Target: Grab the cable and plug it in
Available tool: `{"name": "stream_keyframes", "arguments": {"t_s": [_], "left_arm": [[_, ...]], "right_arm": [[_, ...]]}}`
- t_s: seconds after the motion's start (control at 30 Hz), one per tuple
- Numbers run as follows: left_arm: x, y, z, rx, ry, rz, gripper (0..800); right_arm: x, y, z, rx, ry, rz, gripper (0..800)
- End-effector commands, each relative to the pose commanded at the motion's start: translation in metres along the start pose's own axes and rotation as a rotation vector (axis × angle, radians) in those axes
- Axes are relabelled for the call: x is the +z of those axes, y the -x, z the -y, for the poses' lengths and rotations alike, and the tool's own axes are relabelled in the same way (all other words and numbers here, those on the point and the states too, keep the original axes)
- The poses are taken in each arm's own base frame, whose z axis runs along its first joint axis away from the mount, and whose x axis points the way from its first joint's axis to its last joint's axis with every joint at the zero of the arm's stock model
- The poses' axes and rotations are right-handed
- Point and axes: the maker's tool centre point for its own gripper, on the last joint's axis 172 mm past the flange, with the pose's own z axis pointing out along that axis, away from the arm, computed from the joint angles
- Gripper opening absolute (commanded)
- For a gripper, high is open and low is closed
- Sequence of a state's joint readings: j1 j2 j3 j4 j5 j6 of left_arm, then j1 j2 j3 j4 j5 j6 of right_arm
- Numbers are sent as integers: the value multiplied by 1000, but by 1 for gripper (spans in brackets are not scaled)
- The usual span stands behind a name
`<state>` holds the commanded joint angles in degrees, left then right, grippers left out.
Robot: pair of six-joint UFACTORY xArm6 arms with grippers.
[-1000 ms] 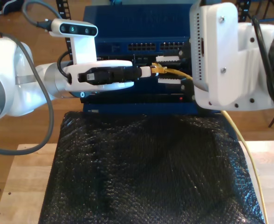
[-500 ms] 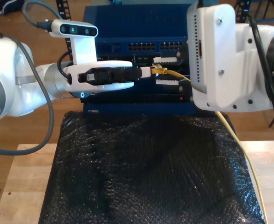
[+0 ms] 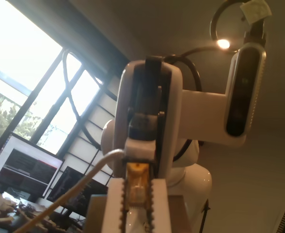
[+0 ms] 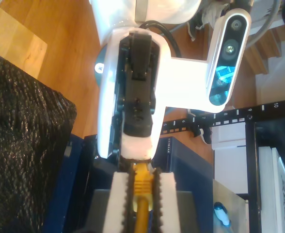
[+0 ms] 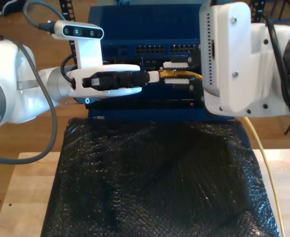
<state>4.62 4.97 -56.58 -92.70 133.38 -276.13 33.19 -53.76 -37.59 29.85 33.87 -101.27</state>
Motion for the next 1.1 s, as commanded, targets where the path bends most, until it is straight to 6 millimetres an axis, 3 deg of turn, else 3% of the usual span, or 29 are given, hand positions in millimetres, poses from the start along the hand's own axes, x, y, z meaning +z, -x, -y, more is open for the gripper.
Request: {"name": "stream_keyframes", "arguments": {"t_s": [0.47, 0.5, 0.6, 0.7, 0.8, 0.93, 1.1], "left_arm": [[1, 0, -1, 2, 0, 2, 45], [1, 0, -1, 2, 2, 0, 97], [1, 1, -5, 2, 22, -3, 364], [1, 2, -6, -1, 25, -6, 385], [1, 1, -5, -1, 26, -9, 482], [1, 1, -5, 0, 24, -9, 547], [1, 0, -5, 7, 19, -7, 767]], "right_arm": [[1, 0, 2, 2, -5, -1, 16], [1, -1, 2, 0, -6, -3, 11], [2, -4, 3, -3, -9, -10, 2], [2, -4, 3, -3, -8, -8, 2], [2, -4, 3, -3, -7, -9, 2], [1, -4, 2, -2, -5, -9, 1], [3, -3, 1, 4, -8, -9, 1]]}}
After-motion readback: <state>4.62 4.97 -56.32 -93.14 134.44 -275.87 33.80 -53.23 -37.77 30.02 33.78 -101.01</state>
